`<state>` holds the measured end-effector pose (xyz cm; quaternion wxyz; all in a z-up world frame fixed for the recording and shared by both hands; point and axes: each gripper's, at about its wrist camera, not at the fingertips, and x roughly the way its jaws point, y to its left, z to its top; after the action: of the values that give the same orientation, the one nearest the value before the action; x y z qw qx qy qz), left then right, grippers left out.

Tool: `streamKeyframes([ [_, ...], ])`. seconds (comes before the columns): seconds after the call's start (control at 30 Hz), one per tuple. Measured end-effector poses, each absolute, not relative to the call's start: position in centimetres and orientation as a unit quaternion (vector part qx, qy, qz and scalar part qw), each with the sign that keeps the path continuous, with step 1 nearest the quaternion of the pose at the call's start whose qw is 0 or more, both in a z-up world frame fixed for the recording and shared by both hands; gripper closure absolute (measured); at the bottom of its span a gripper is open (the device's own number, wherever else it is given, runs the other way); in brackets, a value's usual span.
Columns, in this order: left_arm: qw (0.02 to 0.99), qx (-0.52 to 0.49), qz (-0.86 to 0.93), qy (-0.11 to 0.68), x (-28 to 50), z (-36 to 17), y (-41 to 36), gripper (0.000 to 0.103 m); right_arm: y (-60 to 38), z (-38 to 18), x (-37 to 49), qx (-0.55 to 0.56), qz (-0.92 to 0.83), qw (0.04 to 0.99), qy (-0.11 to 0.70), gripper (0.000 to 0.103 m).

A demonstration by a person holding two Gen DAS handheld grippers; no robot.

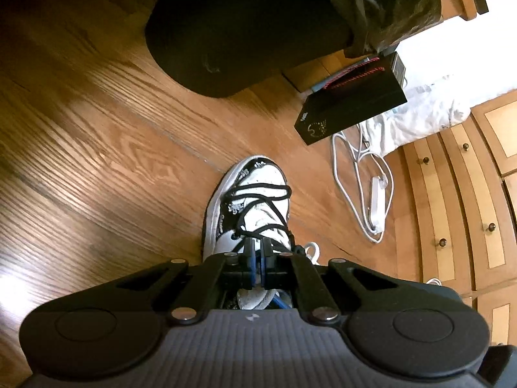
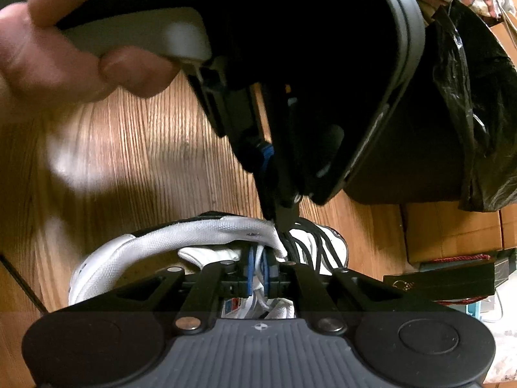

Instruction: Lace up shoes with both hands

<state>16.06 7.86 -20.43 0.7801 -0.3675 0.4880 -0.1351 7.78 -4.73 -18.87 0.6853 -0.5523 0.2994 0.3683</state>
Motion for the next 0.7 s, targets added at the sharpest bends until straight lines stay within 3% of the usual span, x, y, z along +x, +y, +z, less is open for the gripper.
streamKeyframes([
  [0.13, 0.785, -0.362, -0.128, 0.486, 16.1, -20.3, 8.1, 0.1, -4.9, -18.6, 7.9, -0.553, 0.368, 0.685, 0.3, 0.092],
  [0.27, 0.805, -0.354, -0.112, 0.462, 16.0, -19.2, 8.8, 0.103, -5.5, -18.0, 8.1, -0.55, 0.359, 0.693, 0.297, 0.079],
  [0.5, 0.785, -0.384, -0.104, 0.475, 16.4, -19.6, 9.7, 0.101, -6.6, -17.9, 8.4, -0.541, 0.355, 0.702, 0.298, 0.079],
  [0.57, 0.775, -0.395, -0.104, 0.481, 16.2, -20.1, 9.5, 0.096, -6.5, -18.1, 8.1, -0.549, 0.355, 0.698, 0.294, 0.079],
  [0.63, 0.765, -0.409, -0.11, 0.485, 16.1, -20.6, 9.4, 0.083, -6.3, -18.0, 7.9, -0.548, 0.358, 0.697, 0.294, 0.079],
  [0.67, 0.763, -0.412, -0.108, 0.486, 16.0, -20.7, 9.2, 0.071, -6.2, -18.0, 7.8, -0.547, 0.359, 0.696, 0.296, 0.079],
  [0.7, 0.762, -0.415, -0.106, 0.486, 15.9, -20.9, 9.1, 0.066, -6.2, -17.9, 7.7, -0.547, 0.361, 0.695, 0.296, 0.079],
])
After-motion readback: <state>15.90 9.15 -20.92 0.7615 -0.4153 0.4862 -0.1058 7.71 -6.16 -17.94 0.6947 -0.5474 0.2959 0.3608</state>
